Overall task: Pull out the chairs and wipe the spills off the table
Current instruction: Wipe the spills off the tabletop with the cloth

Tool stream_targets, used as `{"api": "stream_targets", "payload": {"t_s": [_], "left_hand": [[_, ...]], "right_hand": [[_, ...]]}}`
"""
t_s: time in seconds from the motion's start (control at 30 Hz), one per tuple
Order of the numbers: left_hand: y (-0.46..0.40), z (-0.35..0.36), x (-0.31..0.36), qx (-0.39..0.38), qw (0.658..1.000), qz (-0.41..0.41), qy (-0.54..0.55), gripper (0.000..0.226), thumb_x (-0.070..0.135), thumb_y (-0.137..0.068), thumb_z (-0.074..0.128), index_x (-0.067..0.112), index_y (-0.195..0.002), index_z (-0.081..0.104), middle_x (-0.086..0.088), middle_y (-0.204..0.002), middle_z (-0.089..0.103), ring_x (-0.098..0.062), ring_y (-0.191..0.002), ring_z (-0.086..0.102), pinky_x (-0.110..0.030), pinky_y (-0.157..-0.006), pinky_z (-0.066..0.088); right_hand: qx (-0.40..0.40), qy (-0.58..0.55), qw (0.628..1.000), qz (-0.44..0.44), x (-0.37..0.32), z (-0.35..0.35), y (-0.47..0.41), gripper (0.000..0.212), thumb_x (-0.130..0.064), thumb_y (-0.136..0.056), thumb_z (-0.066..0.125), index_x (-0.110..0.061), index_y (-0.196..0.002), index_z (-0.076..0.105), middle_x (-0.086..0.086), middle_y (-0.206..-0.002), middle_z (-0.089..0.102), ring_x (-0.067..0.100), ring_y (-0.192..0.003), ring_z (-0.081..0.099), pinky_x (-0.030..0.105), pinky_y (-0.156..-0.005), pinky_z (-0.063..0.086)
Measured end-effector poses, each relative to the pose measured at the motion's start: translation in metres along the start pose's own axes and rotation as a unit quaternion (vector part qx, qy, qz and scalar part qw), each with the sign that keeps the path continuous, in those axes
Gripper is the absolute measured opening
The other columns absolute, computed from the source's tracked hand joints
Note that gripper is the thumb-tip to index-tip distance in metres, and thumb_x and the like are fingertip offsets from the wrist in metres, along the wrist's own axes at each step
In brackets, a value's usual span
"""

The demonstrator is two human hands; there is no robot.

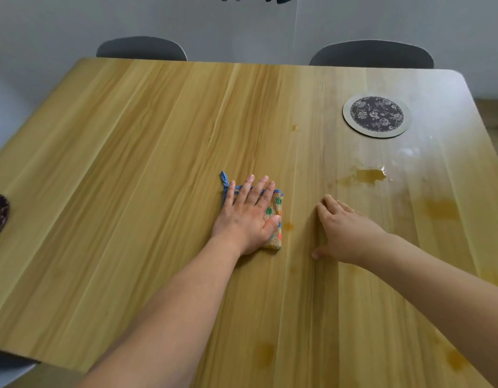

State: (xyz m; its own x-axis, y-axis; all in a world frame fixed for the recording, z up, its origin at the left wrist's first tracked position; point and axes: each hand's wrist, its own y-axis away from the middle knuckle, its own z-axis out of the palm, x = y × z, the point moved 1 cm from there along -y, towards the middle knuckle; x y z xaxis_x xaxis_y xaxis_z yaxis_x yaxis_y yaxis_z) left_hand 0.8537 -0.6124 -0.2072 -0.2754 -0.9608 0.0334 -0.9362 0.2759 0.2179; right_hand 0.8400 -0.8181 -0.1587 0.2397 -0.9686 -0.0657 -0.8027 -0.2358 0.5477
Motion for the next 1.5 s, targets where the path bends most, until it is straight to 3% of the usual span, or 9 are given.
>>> {"api": "stream_targets", "payload": {"t_s": [0.3, 0.53, 0.63, 0.73, 0.87, 1.0, 1.1, 1.3, 1.5], "left_hand": [[0.080, 0.019, 0.013, -0.014, 1.000, 0.002, -0.002, 0.074, 0.060, -0.093, 0.002, 0.023, -0.155, -0.017, 0.007, -0.163, -0.023, -0.017, -0.147, -0.029, -0.052, -0.119, -0.013], [0.153, 0.028, 0.030, -0.040, 0.999, -0.002, 0.002, 0.072, 0.059, -0.097, 0.004, 0.023, -0.151, -0.027, 0.008, -0.160, -0.030, -0.017, -0.144, -0.036, -0.051, -0.118, -0.017], [0.185, 0.035, 0.036, -0.043, 0.999, 0.004, 0.001, 0.073, 0.059, -0.095, 0.002, 0.022, -0.151, -0.027, 0.008, -0.160, -0.031, -0.018, -0.144, -0.036, -0.052, -0.118, -0.017], [0.210, 0.040, 0.041, -0.048, 0.999, 0.012, -0.005, 0.074, 0.060, -0.096, 0.002, 0.021, -0.152, -0.026, 0.007, -0.159, -0.033, -0.018, -0.144, -0.036, -0.053, -0.118, -0.017], [0.223, 0.044, 0.042, -0.050, 0.999, 0.017, -0.010, 0.074, 0.058, -0.099, 0.007, 0.020, -0.152, -0.027, 0.006, -0.159, -0.034, -0.018, -0.143, -0.037, -0.053, -0.118, -0.018], [0.222, 0.041, 0.052, -0.044, 0.999, -0.013, -0.003, 0.074, 0.057, -0.098, 0.008, 0.020, -0.151, -0.027, 0.003, -0.157, -0.038, -0.020, -0.142, -0.040, -0.055, -0.117, -0.018], [0.219, 0.044, 0.092, -0.044, 0.998, 0.030, 0.023, 0.074, 0.057, -0.098, 0.009, 0.019, -0.150, -0.027, 0.002, -0.156, -0.039, -0.022, -0.141, -0.040, -0.057, -0.116, -0.018], [0.215, 0.046, 0.111, -0.044, 0.997, 0.060, 0.027, 0.077, 0.059, -0.097, 0.014, 0.021, -0.153, -0.022, 0.001, -0.160, -0.031, -0.022, -0.143, -0.037, -0.057, -0.116, -0.019], [0.191, 0.042, 0.107, -0.045, 0.998, 0.040, 0.020, 0.079, 0.062, -0.095, 0.014, 0.023, -0.153, -0.022, 0.000, -0.160, -0.032, -0.022, -0.142, -0.039, -0.057, -0.116, -0.018]], "right_hand": [[-0.064, 0.056, 0.994, 0.063, -0.020, -0.008, -0.011, 0.115, -0.050, -0.076, 0.075, -0.002, -0.153, 0.003, 0.016, -0.160, -0.011, 0.032, -0.149, 0.008, 0.047, -0.115, 0.028], [-0.070, 0.068, 0.991, 0.090, -0.032, -0.017, -0.006, 0.103, -0.048, -0.076, 0.077, -0.007, -0.152, 0.020, 0.014, -0.161, -0.004, 0.037, -0.137, 0.038, 0.046, -0.107, 0.041], [-0.056, 0.045, 0.993, 0.093, -0.030, -0.017, -0.003, 0.106, -0.048, -0.074, 0.078, -0.007, -0.152, 0.019, 0.010, -0.162, -0.001, 0.036, -0.135, 0.040, 0.046, -0.105, 0.042], [-0.032, 0.020, 0.996, 0.082, -0.019, -0.012, 0.002, 0.110, -0.054, -0.073, 0.076, -0.010, -0.153, 0.016, 0.006, -0.162, 0.004, 0.035, -0.139, 0.033, 0.047, -0.110, 0.036], [0.005, -0.022, 0.998, 0.060, 0.002, 0.007, 0.013, 0.108, -0.067, -0.076, 0.064, -0.027, -0.155, 0.003, 0.000, -0.162, -0.003, 0.030, -0.149, 0.001, 0.051, -0.119, 0.008], [0.021, -0.066, 0.997, 0.039, 0.012, 0.021, 0.017, 0.103, -0.071, -0.078, 0.057, -0.033, -0.155, -0.001, -0.001, -0.162, -0.011, 0.027, -0.149, -0.007, 0.049, -0.120, 0.000], [0.024, -0.065, 0.997, 0.035, 0.012, 0.023, 0.016, 0.103, -0.070, -0.078, 0.057, -0.033, -0.155, 0.000, -0.001, -0.162, -0.011, 0.027, -0.149, -0.006, 0.049, -0.120, 0.000], [0.018, -0.060, 0.998, 0.032, 0.013, 0.022, 0.014, 0.102, -0.071, -0.077, 0.058, -0.033, -0.155, 0.004, -0.001, -0.163, -0.006, 0.029, -0.149, 0.000, 0.044, -0.120, 0.008], [0.051, -0.033, 0.998, 0.000, 0.024, -0.002, 0.014, 0.066, -0.044, -0.091, 0.058, -0.030, -0.150, 0.031, -0.004, -0.158, 0.024, 0.020, -0.143, 0.028, 0.037, -0.114, 0.028]]}}
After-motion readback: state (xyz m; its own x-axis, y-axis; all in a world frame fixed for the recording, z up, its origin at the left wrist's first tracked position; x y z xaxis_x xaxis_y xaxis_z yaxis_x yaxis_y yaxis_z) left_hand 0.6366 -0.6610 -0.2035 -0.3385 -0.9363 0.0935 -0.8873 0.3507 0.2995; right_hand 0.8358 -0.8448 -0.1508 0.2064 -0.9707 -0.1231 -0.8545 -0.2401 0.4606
